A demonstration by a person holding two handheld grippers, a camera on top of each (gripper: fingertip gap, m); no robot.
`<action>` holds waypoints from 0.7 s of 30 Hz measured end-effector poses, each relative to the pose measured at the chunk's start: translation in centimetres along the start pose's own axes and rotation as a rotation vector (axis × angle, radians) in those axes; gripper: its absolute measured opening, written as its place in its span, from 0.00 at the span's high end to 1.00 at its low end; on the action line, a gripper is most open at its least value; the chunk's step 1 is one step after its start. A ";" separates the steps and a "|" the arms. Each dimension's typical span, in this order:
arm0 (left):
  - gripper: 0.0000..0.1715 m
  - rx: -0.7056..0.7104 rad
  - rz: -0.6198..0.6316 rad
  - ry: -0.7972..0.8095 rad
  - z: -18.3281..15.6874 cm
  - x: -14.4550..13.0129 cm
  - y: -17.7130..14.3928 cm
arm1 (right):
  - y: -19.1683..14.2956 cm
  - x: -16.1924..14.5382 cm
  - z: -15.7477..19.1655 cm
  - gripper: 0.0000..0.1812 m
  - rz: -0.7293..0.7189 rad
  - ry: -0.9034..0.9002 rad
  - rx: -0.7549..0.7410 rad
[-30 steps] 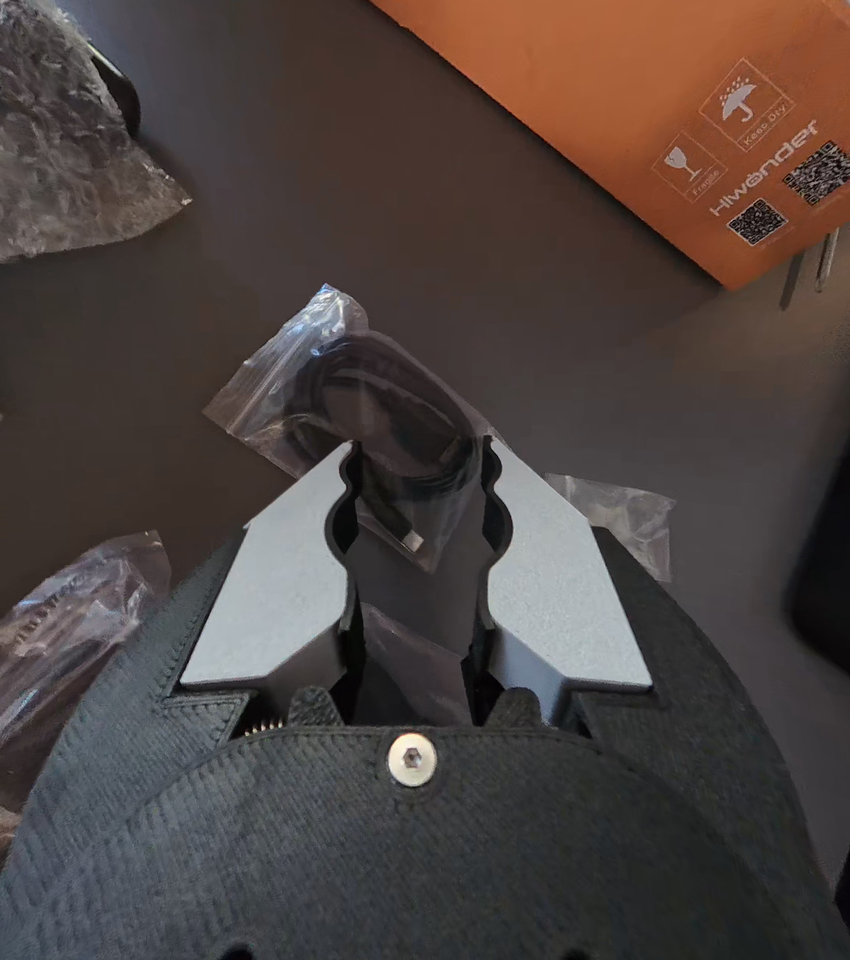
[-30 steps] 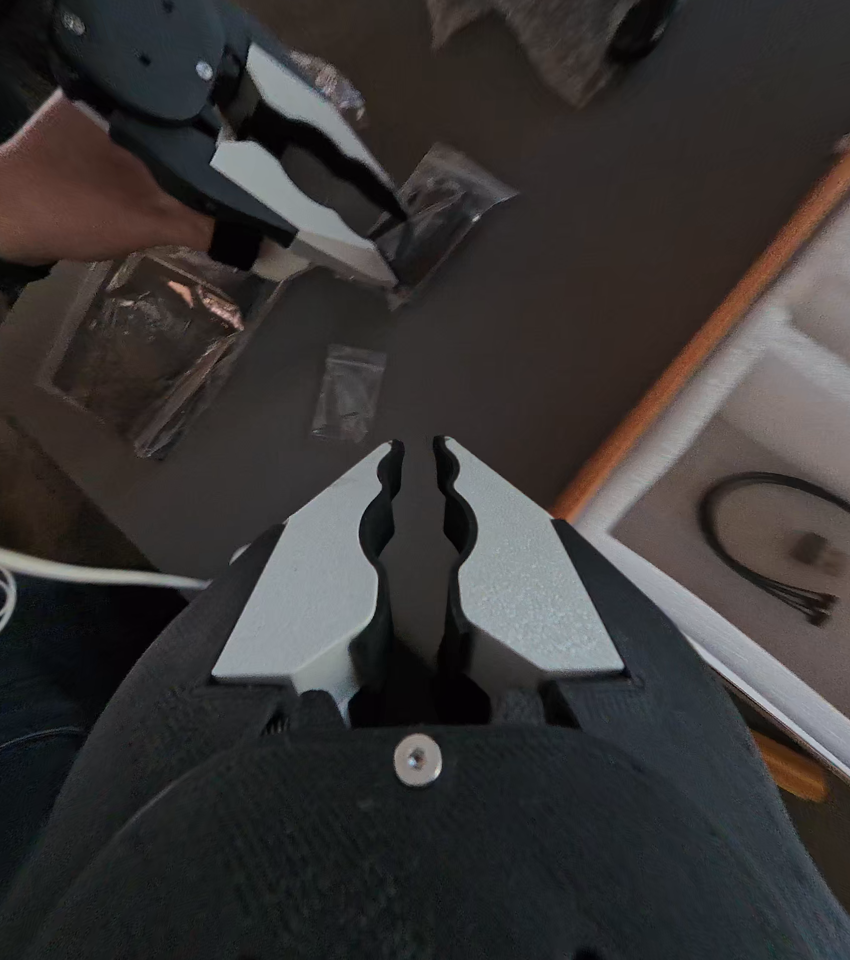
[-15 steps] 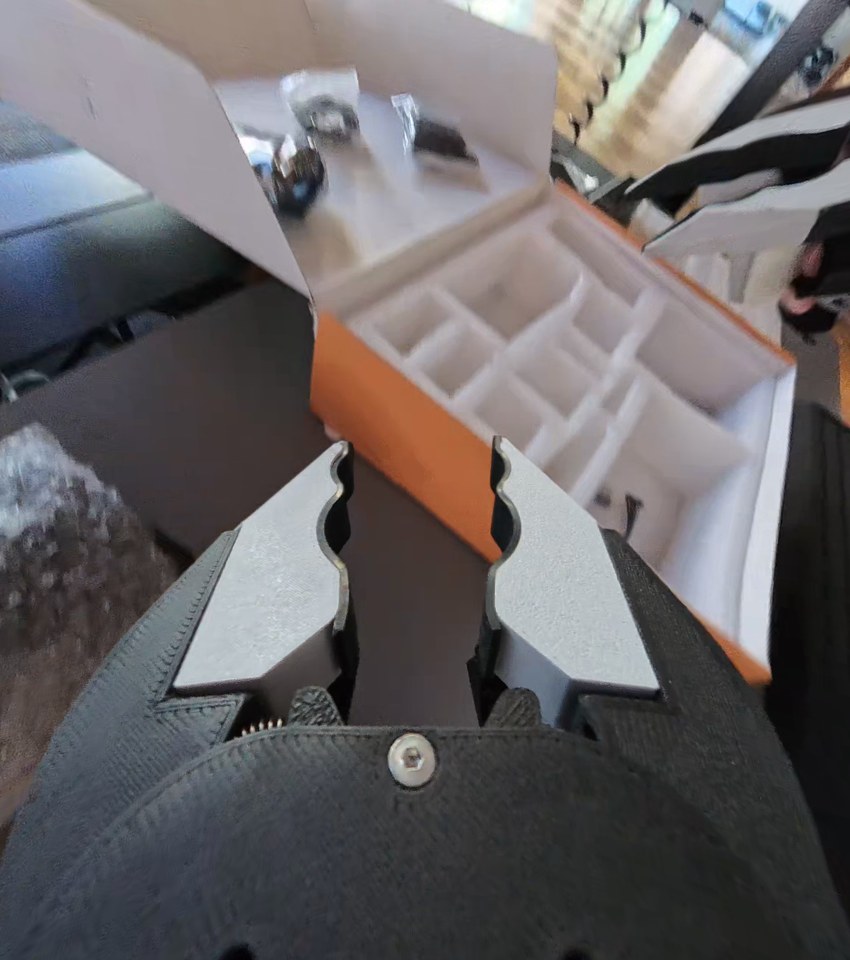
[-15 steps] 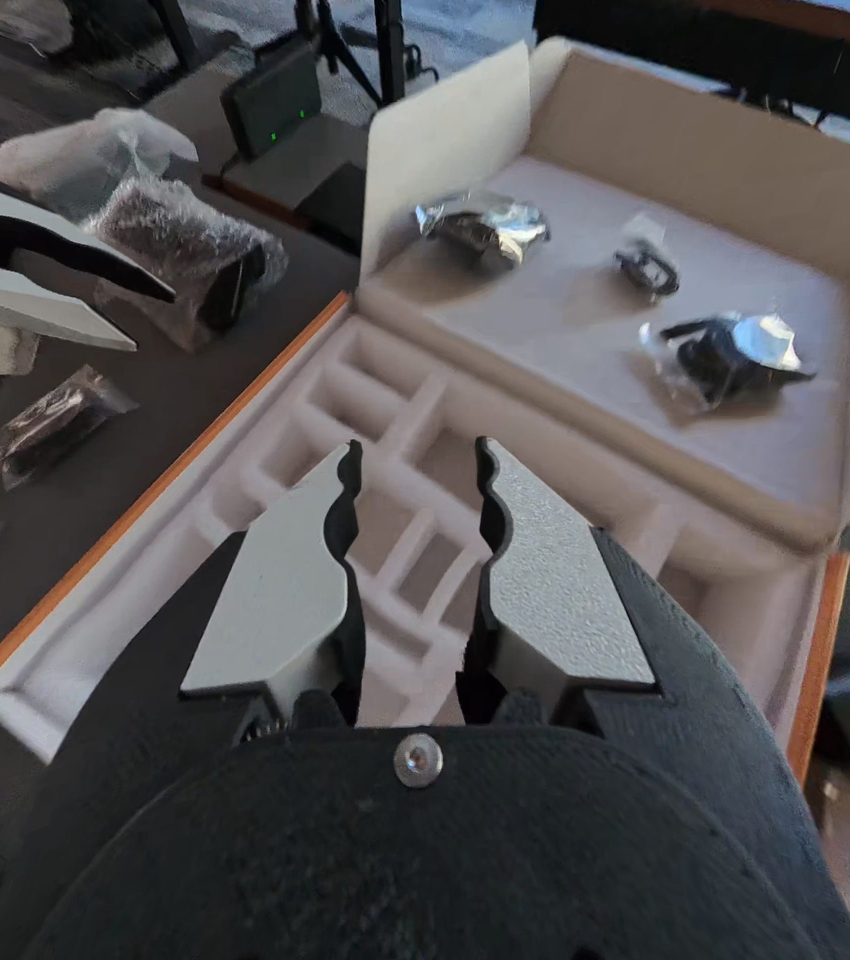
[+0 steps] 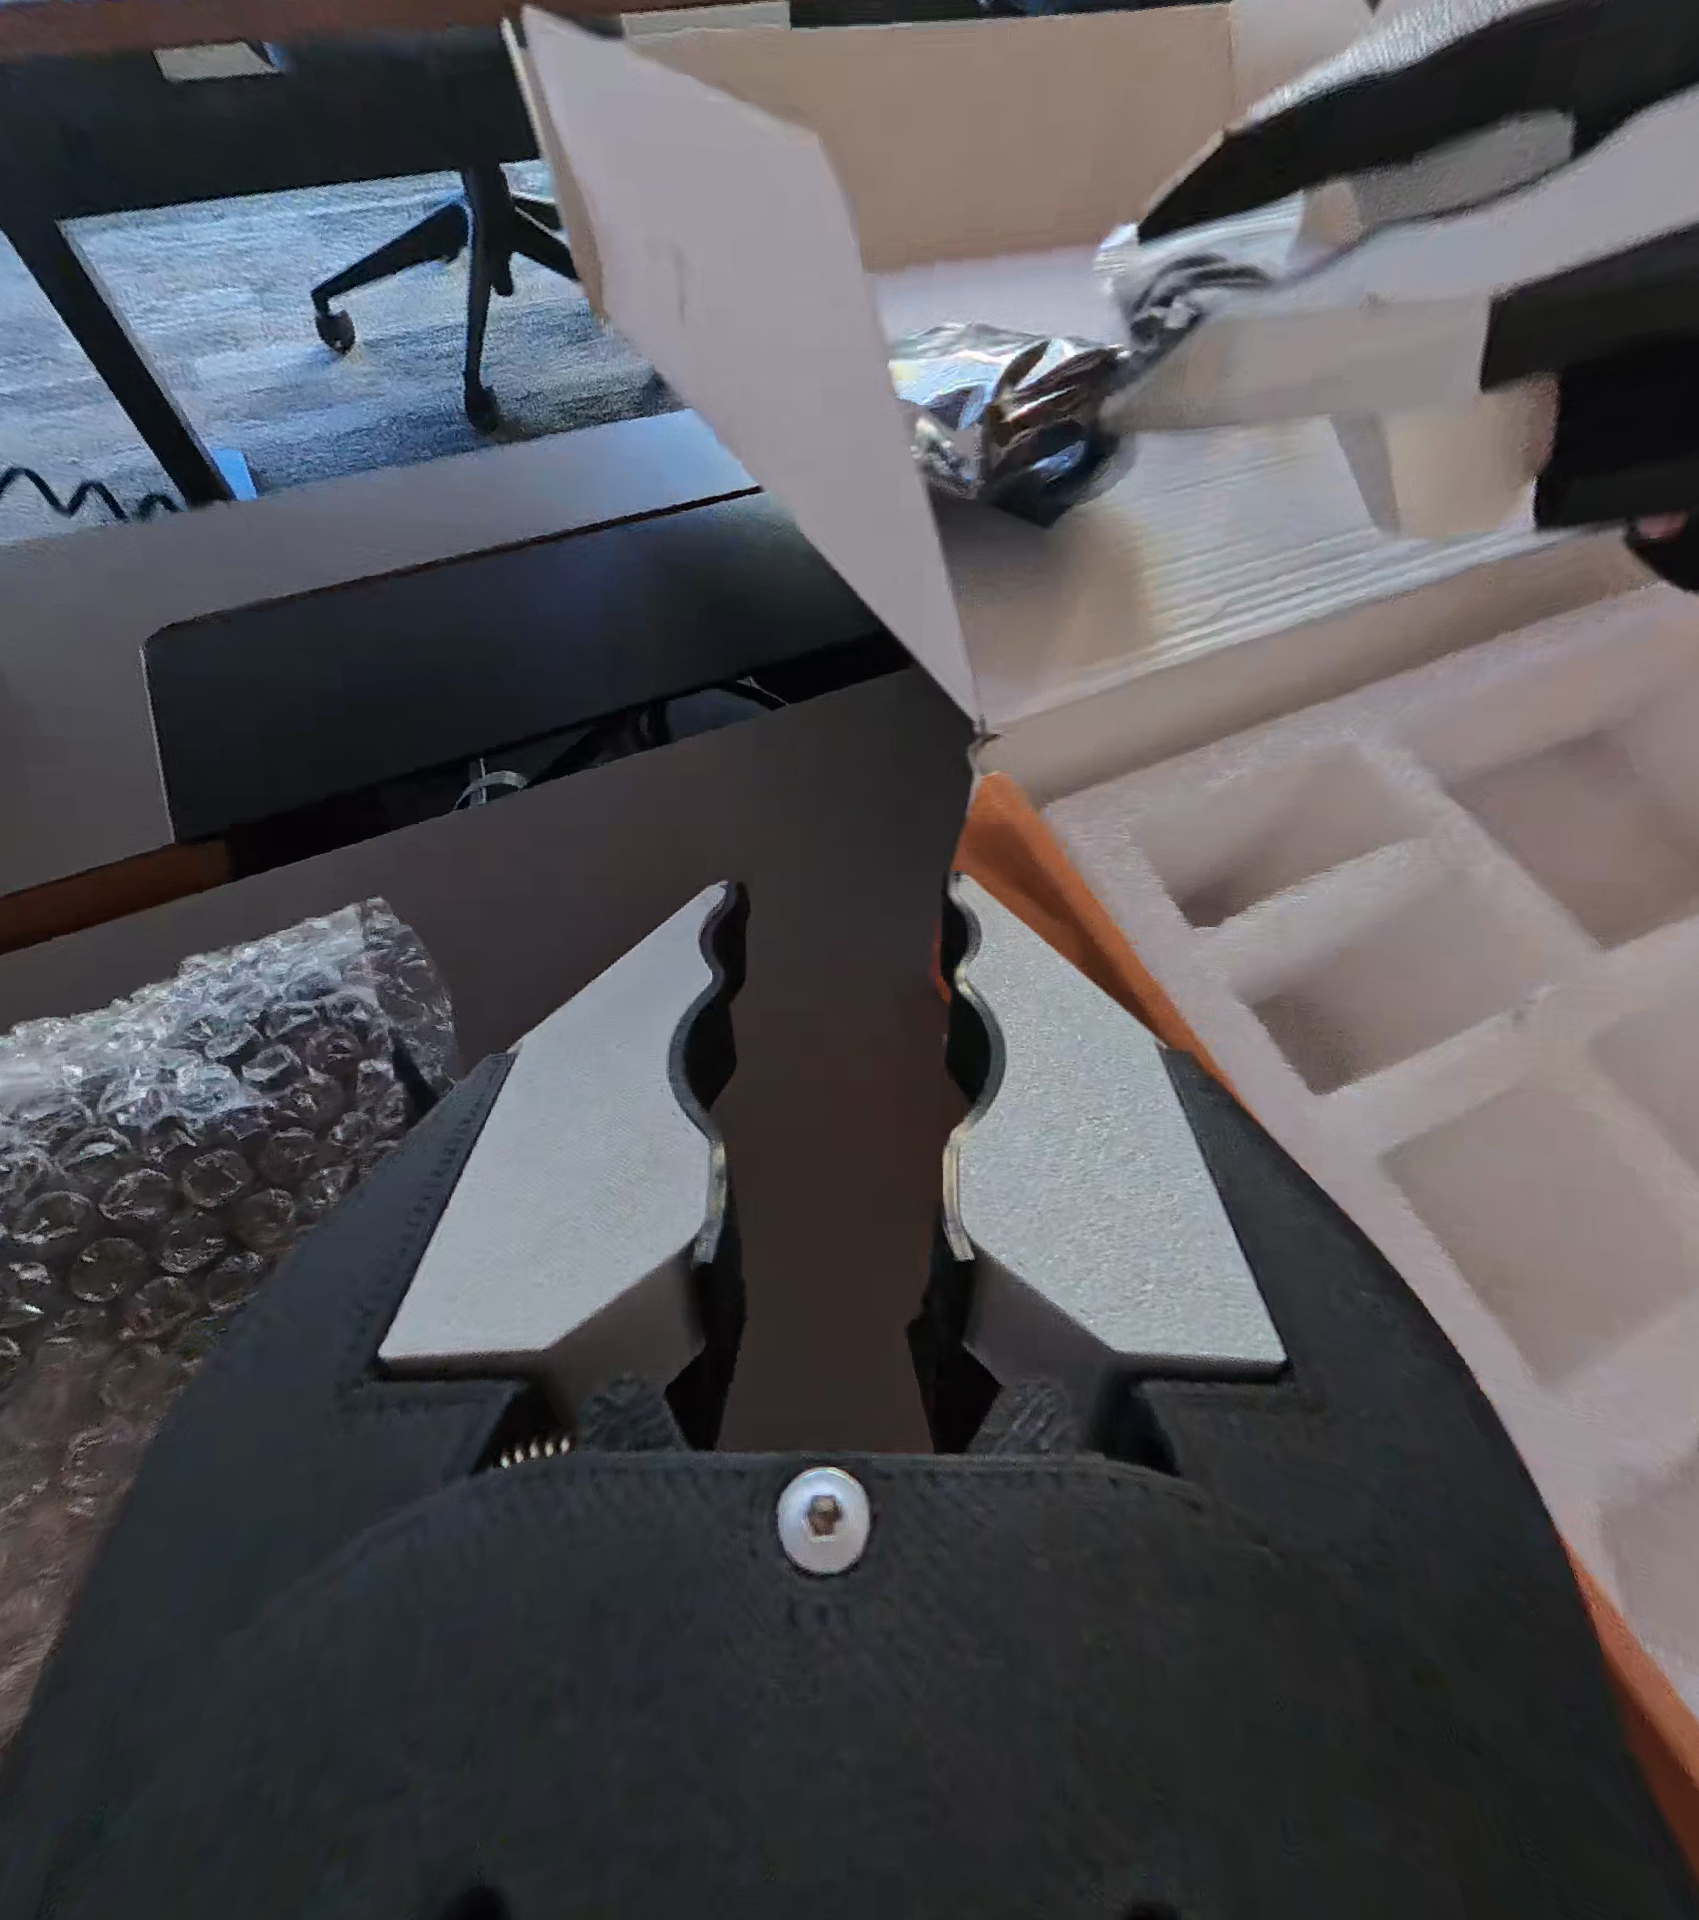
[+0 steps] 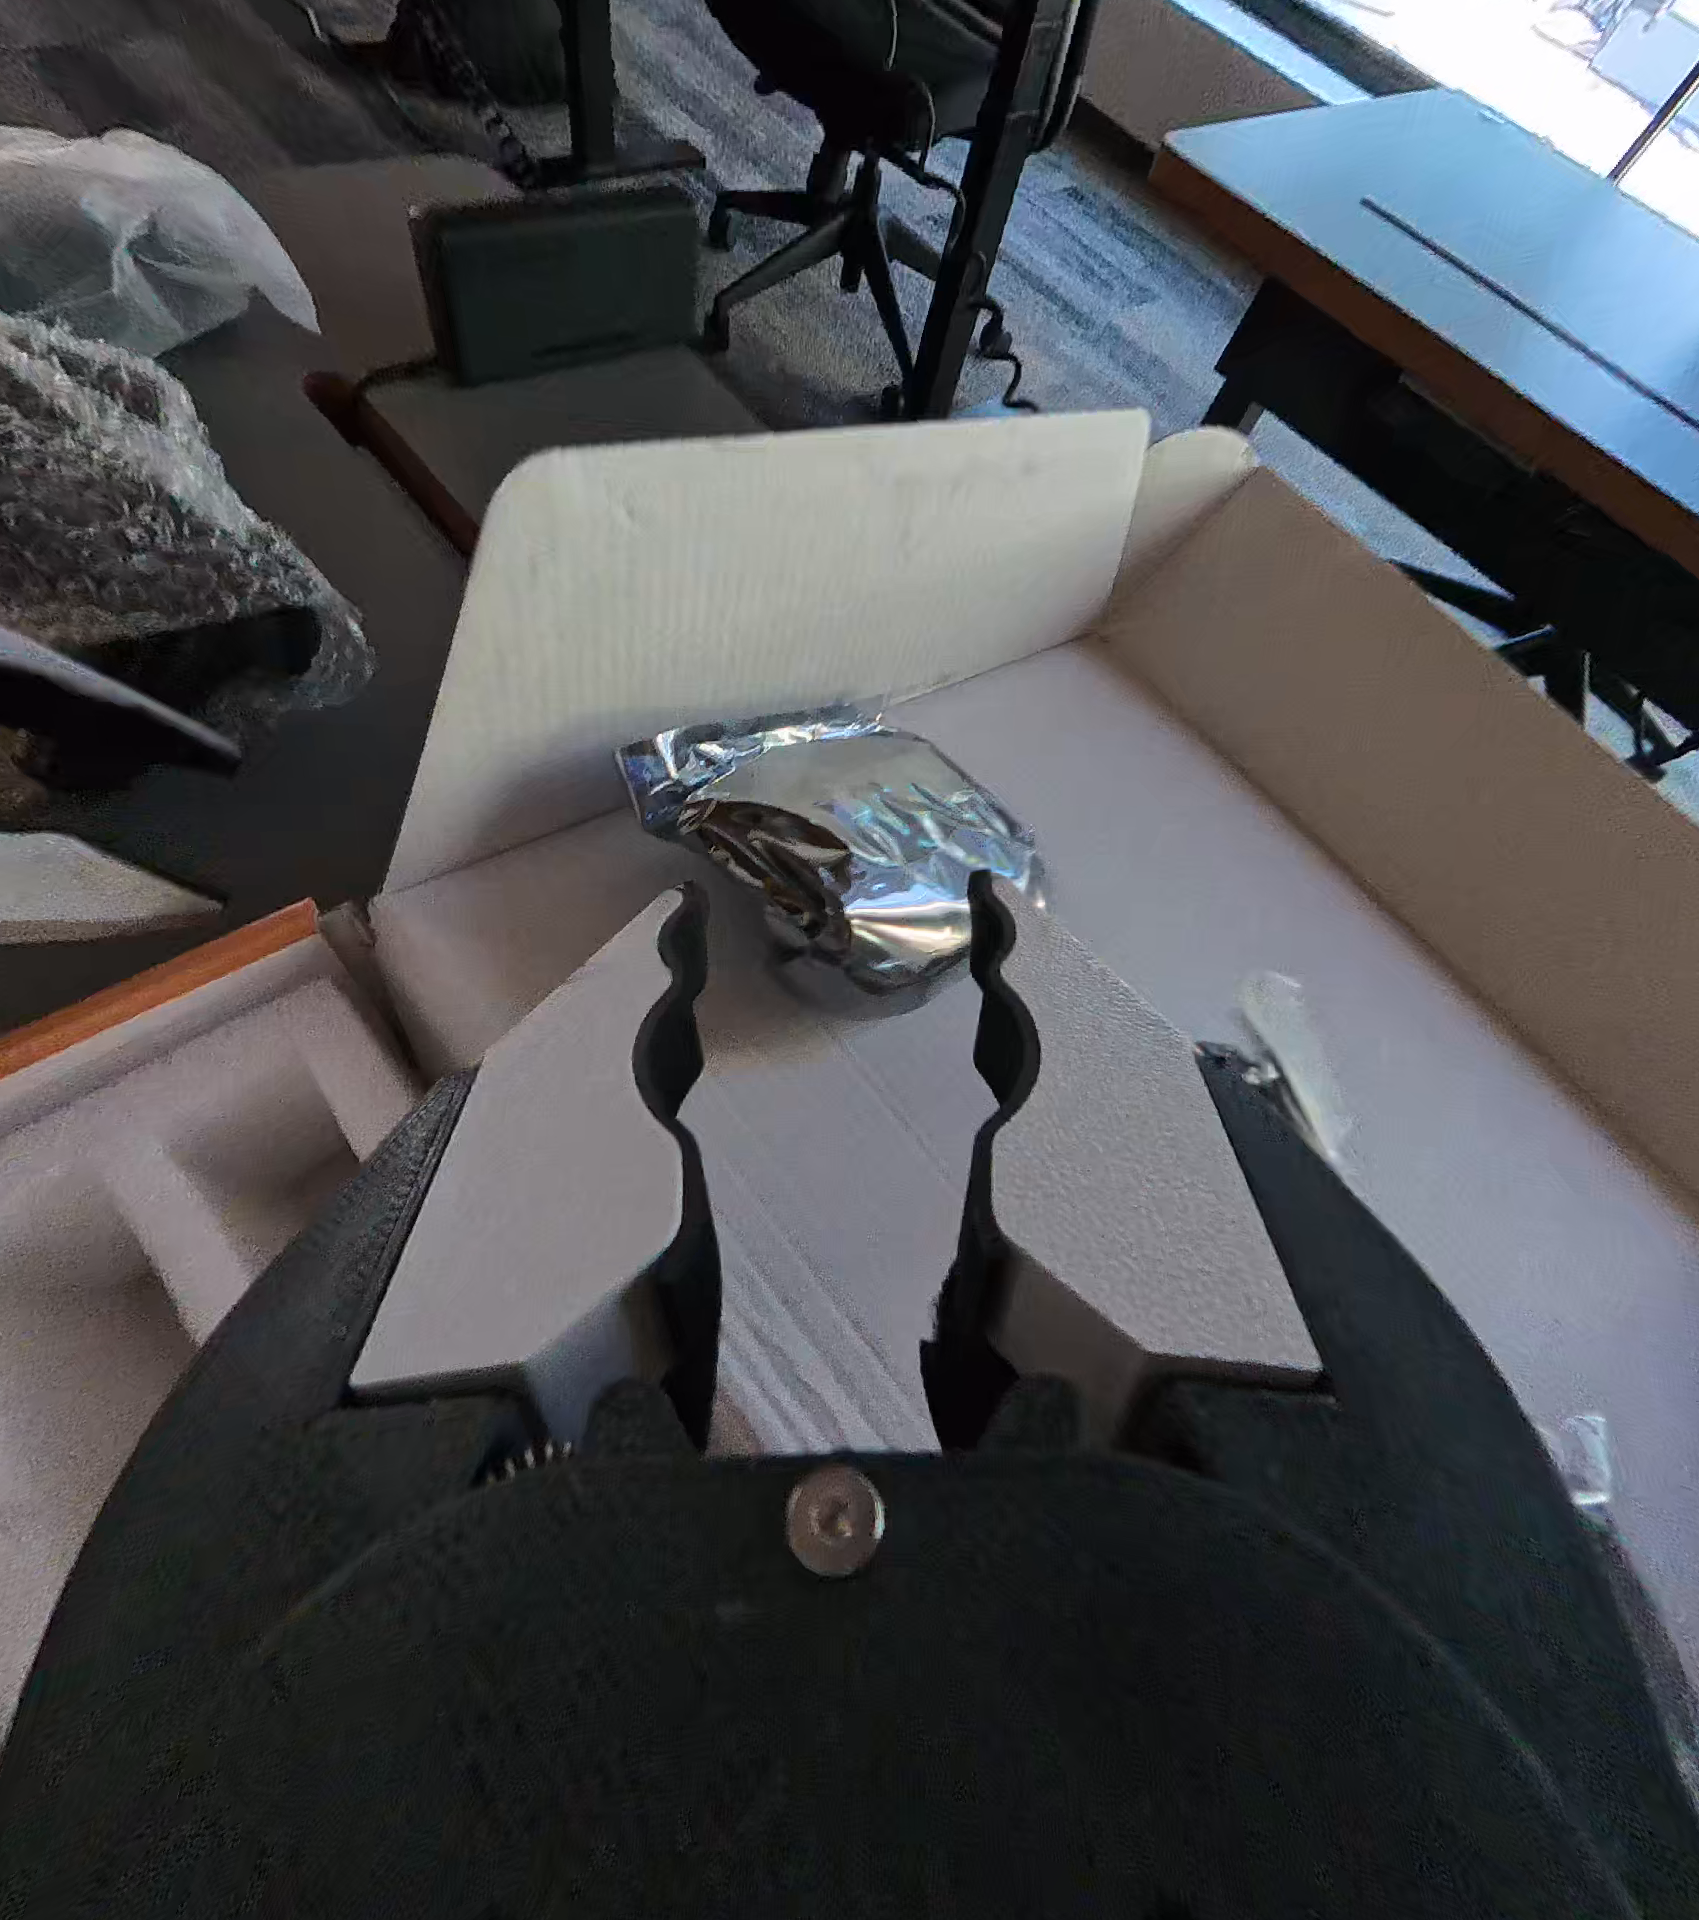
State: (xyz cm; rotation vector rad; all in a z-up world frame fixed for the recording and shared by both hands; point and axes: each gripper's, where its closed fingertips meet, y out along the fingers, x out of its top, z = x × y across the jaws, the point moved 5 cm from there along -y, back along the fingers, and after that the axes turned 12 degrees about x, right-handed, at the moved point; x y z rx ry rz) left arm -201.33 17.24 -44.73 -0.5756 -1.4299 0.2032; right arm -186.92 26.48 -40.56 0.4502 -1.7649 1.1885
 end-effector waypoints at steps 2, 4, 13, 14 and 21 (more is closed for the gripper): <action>0.82 0.012 -0.030 0.064 -0.5 0.8 -0.5 | -1.8 0.4 -1.3 0.74 -0.062 0.009 -0.042; 0.81 -0.005 -0.052 0.111 -0.9 1.7 -0.6 | -4.5 -0.8 -4.1 0.74 -0.036 0.032 -0.119; 0.80 -0.055 -0.067 0.102 -0.6 4.3 -1.5 | -2.4 -4.6 -10.7 0.80 0.268 0.134 0.082; 0.81 -0.057 -0.069 0.106 -0.6 4.5 -1.6 | -1.8 -4.8 -10.9 0.88 0.302 0.145 0.090; 0.83 -0.070 -0.057 0.130 0.4 5.0 -2.7 | -3.0 -3.3 -13.0 0.97 0.100 0.459 0.248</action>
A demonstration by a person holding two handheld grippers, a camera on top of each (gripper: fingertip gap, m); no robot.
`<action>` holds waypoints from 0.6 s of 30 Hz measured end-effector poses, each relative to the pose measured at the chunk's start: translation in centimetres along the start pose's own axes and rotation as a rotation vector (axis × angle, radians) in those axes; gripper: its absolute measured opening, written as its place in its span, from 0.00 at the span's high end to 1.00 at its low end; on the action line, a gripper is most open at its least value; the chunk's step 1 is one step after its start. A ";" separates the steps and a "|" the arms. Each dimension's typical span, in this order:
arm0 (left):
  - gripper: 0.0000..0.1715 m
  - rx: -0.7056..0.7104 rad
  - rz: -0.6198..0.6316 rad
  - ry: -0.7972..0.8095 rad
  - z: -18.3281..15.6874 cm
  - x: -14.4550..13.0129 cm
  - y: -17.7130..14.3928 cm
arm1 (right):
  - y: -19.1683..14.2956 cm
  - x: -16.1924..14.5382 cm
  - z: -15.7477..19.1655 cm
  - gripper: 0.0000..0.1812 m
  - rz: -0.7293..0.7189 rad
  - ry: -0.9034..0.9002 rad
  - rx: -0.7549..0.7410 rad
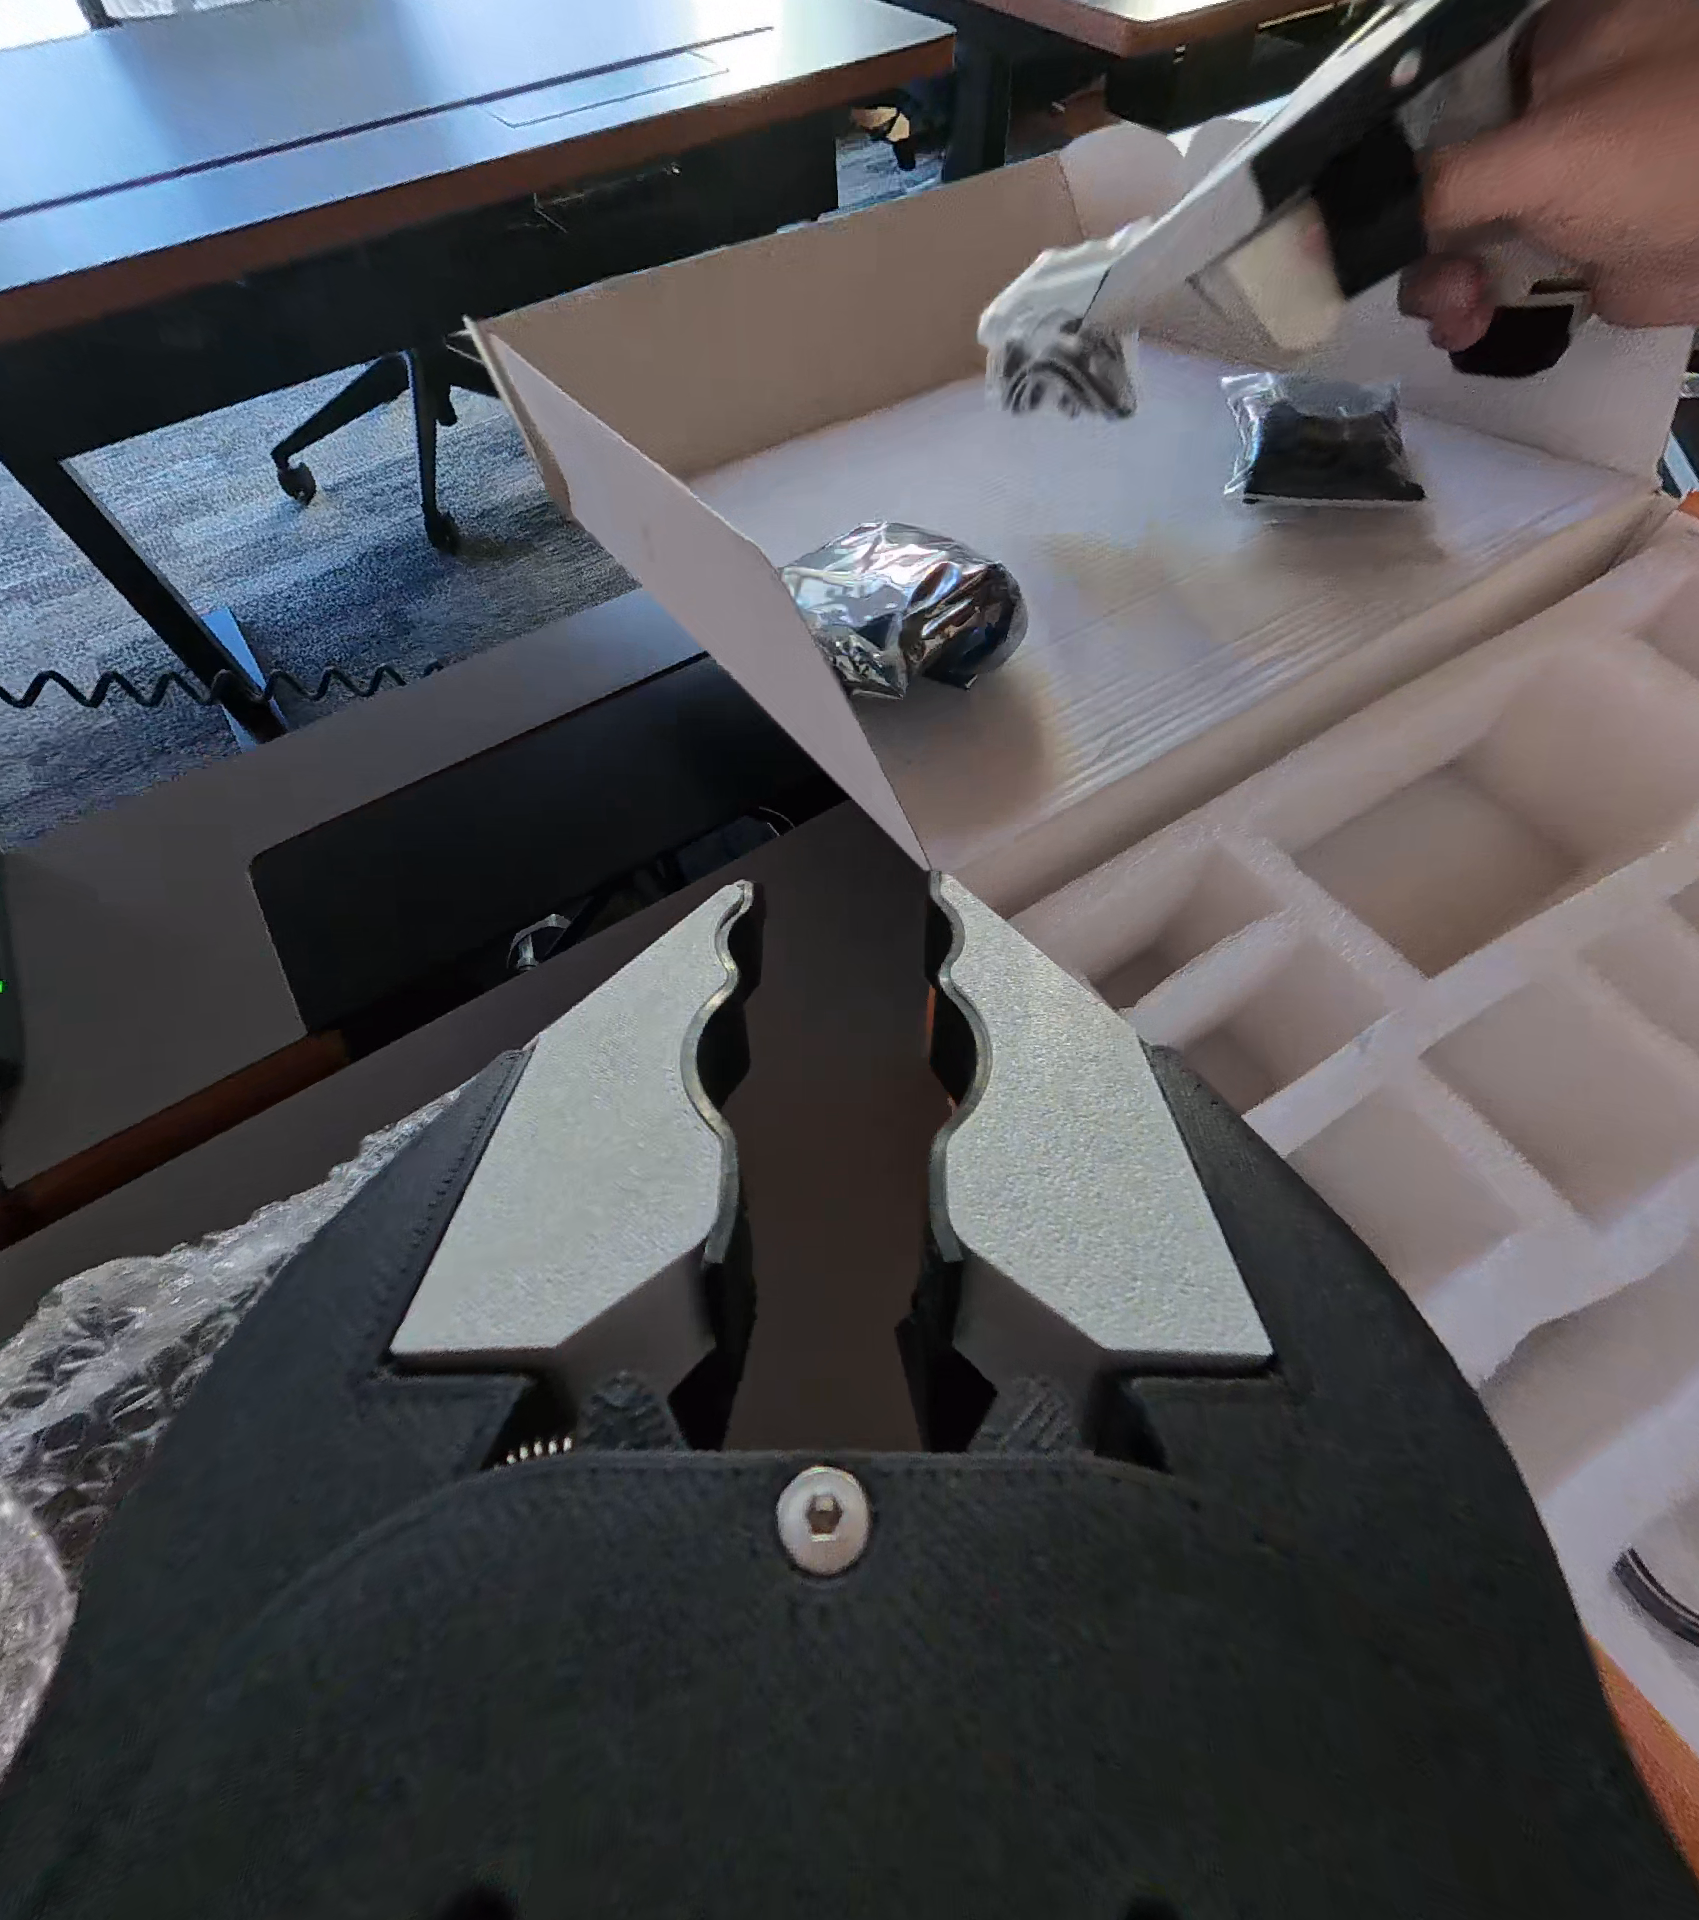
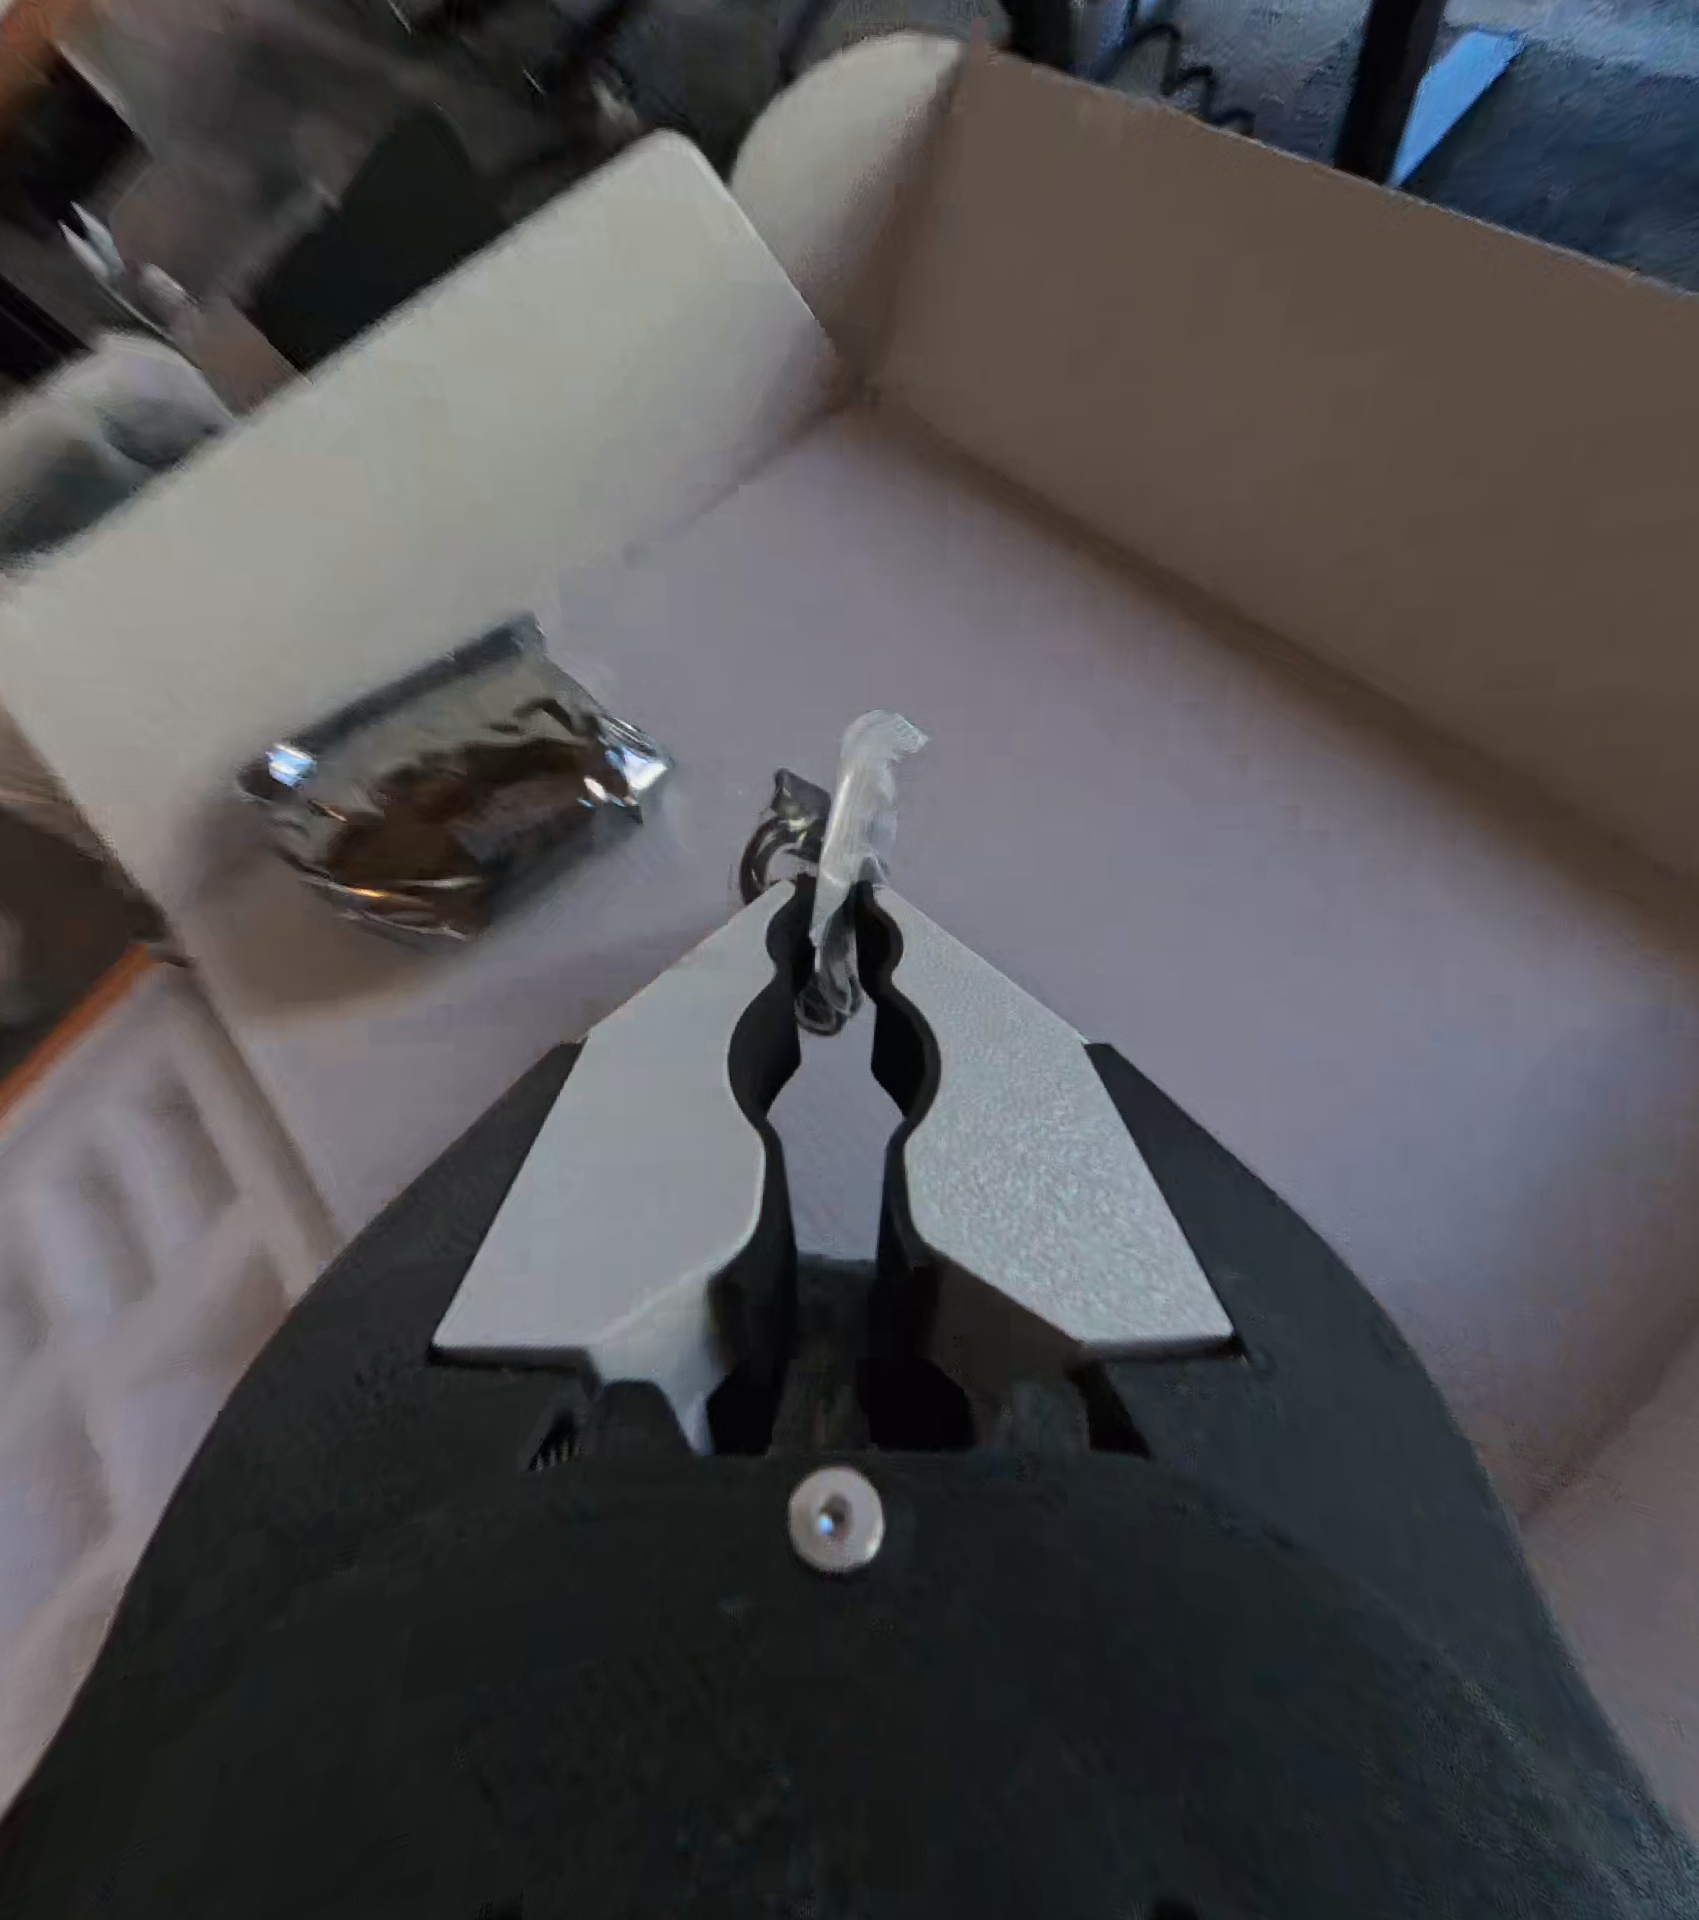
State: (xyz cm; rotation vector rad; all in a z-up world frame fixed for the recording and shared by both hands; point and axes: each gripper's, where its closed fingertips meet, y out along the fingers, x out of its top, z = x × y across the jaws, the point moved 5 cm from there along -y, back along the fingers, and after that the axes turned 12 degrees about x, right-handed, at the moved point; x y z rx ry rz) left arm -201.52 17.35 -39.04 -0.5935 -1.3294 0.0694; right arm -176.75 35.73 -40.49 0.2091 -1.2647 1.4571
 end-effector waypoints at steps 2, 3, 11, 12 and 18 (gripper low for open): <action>0.83 -0.009 0.000 -0.026 0.4 0.1 -0.3 | -1.2 1.0 0.2 0.97 -0.108 0.099 0.138; 0.83 -0.016 0.003 -0.042 0.6 0.2 -0.4 | -1.8 1.3 0.1 0.97 -0.142 0.131 0.166; 0.83 -0.018 0.022 -0.053 1.6 0.5 -0.2 | -3.4 0.7 0.9 0.97 -0.176 0.159 0.173; 0.83 -0.025 0.026 -0.058 1.6 0.6 -0.3 | -3.5 0.5 1.2 0.97 -0.171 0.152 0.162; 0.83 -0.046 0.015 -0.097 1.8 1.3 -1.6 | -4.3 0.2 2.8 0.97 -0.149 0.125 0.128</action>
